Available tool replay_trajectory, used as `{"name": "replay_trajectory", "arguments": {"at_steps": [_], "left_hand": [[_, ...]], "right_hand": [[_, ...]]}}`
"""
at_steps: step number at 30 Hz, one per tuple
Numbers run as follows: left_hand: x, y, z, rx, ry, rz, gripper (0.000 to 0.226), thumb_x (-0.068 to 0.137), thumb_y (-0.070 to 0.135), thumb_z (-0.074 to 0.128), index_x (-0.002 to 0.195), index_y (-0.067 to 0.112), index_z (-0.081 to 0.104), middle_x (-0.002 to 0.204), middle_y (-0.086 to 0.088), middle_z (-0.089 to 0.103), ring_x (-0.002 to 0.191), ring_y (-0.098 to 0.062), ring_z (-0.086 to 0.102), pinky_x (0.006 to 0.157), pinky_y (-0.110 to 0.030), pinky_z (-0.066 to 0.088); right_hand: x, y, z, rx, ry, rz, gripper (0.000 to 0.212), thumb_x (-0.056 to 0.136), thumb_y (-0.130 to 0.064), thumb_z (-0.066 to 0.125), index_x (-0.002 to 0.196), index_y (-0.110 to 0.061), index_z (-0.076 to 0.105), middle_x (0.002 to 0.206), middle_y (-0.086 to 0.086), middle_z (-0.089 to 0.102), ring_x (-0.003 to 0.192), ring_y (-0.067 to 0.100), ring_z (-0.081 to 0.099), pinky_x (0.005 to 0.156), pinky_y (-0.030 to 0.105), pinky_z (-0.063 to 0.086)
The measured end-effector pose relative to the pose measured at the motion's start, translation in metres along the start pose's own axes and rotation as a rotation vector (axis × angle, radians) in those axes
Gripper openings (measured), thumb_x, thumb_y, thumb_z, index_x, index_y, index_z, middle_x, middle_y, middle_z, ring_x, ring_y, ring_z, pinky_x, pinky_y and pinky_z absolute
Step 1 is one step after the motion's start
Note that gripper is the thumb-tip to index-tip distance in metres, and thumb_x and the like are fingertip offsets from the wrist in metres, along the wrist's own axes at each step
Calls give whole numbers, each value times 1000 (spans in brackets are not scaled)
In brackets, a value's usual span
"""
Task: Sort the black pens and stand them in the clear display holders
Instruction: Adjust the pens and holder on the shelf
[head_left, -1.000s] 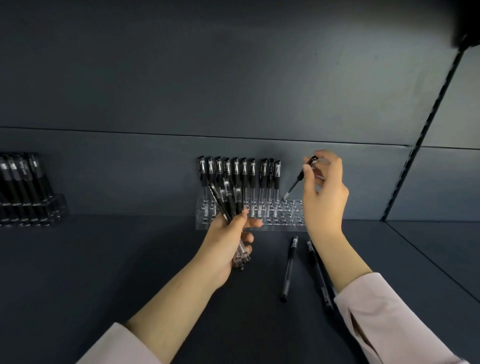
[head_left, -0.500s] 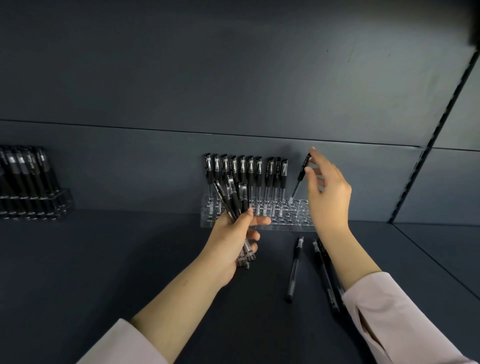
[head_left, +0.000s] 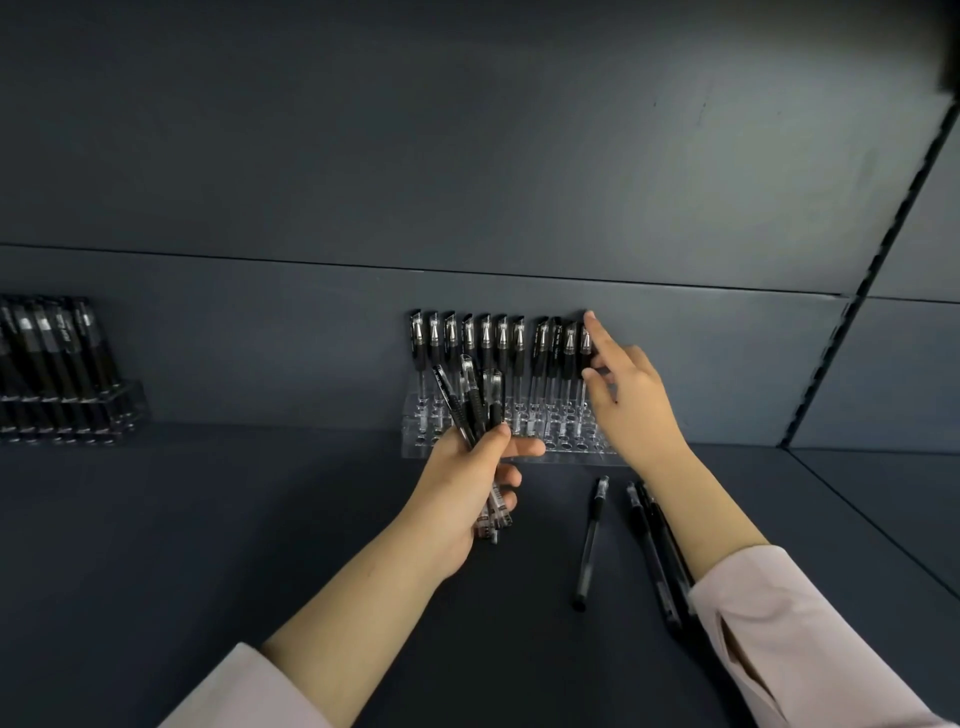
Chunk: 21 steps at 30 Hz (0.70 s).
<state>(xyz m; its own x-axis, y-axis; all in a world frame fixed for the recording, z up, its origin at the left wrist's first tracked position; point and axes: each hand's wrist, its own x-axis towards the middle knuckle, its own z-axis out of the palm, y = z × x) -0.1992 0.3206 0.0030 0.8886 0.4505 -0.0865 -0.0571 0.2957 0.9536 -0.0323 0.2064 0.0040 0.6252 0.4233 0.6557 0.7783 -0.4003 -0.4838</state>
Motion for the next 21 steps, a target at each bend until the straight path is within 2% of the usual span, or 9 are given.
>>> {"name": "replay_trajectory", "arguments": {"at_steps": [5,8,13,16,19,21], "left_hand": [[0,0,0,4,-1,-3,15,102,19,50,114,11,54,89,-3,77,50,-8,50,45,-22,41],[-1,1,1,17,0,-4,15,101,19,51,114,11,54,89,-2,77,51,-8,50,46,-23,41],[-3,2,1,32,3,-8,15,101,20,52,114,13,55,89,-2,77,53,-9,51,45,-23,41],[-2,2,0,40,4,-8,13,101,20,52,112,15,55,89,-1,77,54,-9,51,46,-23,41],[-1,1,1,41,3,-1,14,101,20,52,113,14,54,89,-2,77,54,-9,51,46,-23,40],[0,0,1,44,-1,2,15,101,20,52,114,14,54,90,-2,77,54,-9,51,46,-23,40]], "right_hand": [[2,-3,-1,-47,30,-38,59,97,-15,54,148,-34,32,106,5,45,97,25,49,94,35,45],[9,-9,-1,-86,55,-58,52,95,-19,59,143,-32,43,112,5,44,104,25,46,92,30,40],[21,-18,-4,40,105,-6,31,89,-12,65,117,-24,62,109,0,46,100,23,53,94,37,47],[26,-23,-6,130,148,37,22,90,-6,62,107,-21,62,104,0,50,93,17,56,86,22,47],[28,-24,-8,172,195,31,22,90,-5,60,106,-20,60,97,3,56,83,14,55,73,9,43],[28,-24,-8,174,195,28,22,90,-7,60,108,-20,61,96,2,56,82,12,55,71,5,40]]}}
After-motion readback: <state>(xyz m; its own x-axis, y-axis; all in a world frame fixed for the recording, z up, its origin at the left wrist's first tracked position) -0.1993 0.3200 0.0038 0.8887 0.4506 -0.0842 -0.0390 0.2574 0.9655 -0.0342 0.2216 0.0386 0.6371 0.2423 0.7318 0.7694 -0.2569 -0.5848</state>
